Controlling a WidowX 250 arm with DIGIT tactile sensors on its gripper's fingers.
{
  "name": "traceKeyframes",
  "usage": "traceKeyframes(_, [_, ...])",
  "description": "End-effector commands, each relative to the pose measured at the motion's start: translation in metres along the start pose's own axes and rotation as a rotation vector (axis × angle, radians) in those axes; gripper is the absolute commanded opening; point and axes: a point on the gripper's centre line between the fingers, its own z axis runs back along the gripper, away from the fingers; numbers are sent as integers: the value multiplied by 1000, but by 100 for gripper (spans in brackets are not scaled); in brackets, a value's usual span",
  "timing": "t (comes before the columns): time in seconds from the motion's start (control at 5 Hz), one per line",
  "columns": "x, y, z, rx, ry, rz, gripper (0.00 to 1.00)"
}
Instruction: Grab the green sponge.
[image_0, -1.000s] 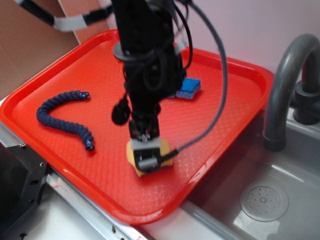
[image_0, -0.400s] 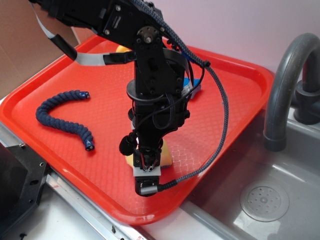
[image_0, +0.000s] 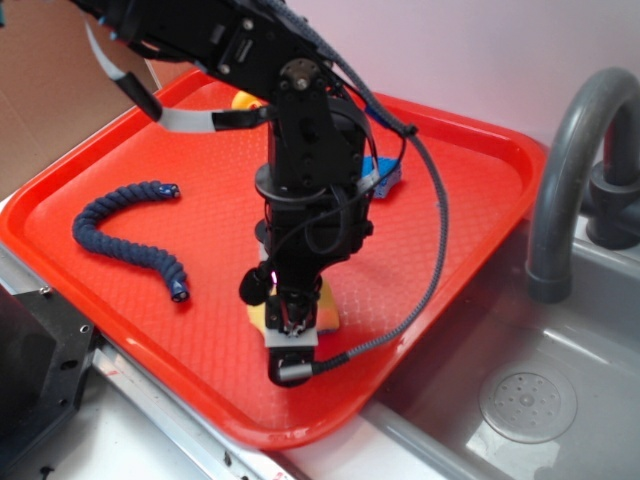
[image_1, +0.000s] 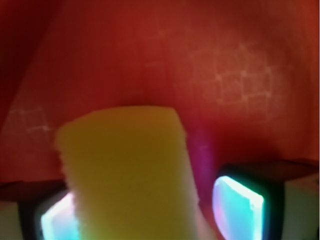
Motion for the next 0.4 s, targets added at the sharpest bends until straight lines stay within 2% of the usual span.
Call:
traceKeyframes(0.0, [-1,1,3,19,-3,24,0])
traceKeyframes(0.2, [3,2,6,0,-25,9,0])
